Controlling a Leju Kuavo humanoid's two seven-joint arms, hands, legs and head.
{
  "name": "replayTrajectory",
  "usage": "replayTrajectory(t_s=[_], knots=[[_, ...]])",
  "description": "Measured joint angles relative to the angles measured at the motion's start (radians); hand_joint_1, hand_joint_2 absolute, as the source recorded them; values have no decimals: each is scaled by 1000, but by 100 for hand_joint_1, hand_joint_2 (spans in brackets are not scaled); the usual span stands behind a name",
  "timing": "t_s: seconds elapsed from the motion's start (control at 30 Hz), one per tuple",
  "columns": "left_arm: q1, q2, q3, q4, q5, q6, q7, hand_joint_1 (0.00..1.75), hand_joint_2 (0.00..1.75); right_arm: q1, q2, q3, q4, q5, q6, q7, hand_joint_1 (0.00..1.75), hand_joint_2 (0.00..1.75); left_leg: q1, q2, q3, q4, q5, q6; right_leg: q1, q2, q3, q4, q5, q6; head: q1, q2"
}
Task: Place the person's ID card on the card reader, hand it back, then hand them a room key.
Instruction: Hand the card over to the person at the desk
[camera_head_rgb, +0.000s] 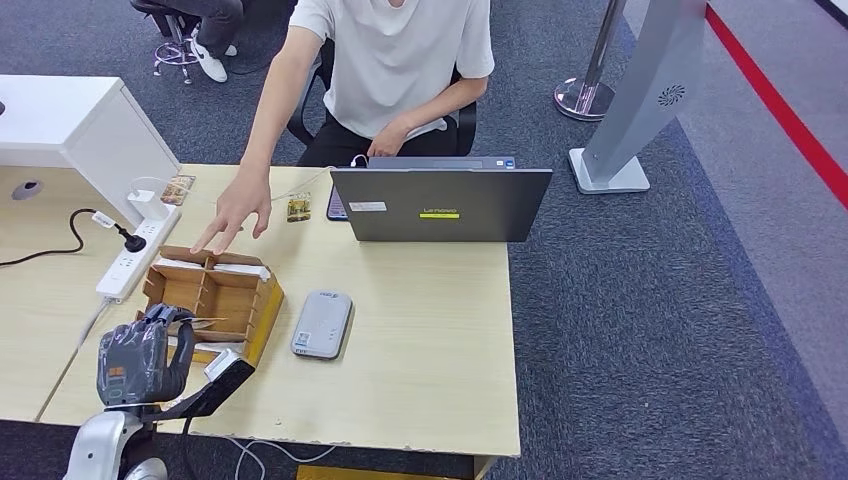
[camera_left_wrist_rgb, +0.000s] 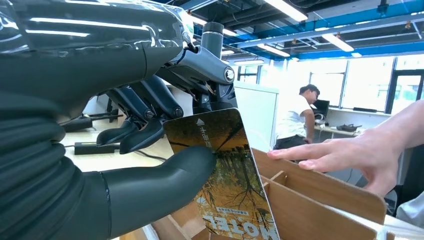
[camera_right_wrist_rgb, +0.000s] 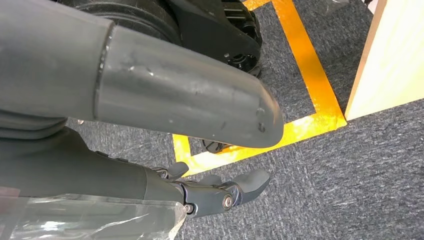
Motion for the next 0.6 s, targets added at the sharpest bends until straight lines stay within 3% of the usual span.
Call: replayTrajectory(t_s=[0.07,0.17,0.27,0.37,0.47,0.6], knots=[[4,-2,-1,-8,2,35,-19,175,175,0,0,0,0,1,0,0,0,0,0,0,0,0,0,0,0,0,0,0,0,0,0,0],[23,-16,-5,-52,8,179,-94,175,175,0,0,-1,0,6,-2,-1,0,0,0,0,0,0,0,0,0,0,0,0,0,0,0,0],[31,-25,-6,-72,18,241,-145,175,175,0,0,-1,0,9,-3,-1,0,0,0,0,0,0,0,0,0,0,0,0,0,0,0,0],[17,-61,8,-95,12,287,-318,175,175,0,0,1,0,32,-4,0,0,0,0,-2,0,0,0,0,0,-2,0,0,0,0,0,0],[-53,-108,41,-99,-45,294,-450,175,175,-2,0,13,0,64,0,0,0,0,0,-4,0,0,1,1,0,-5,1,0,0,0,2,0],[-219,-121,80,-24,-173,294,-406,175,175,-10,0,39,2,101,6,4,0,0,0,-6,0,1,4,1,0,-7,2,0,2,-1,2,0]])
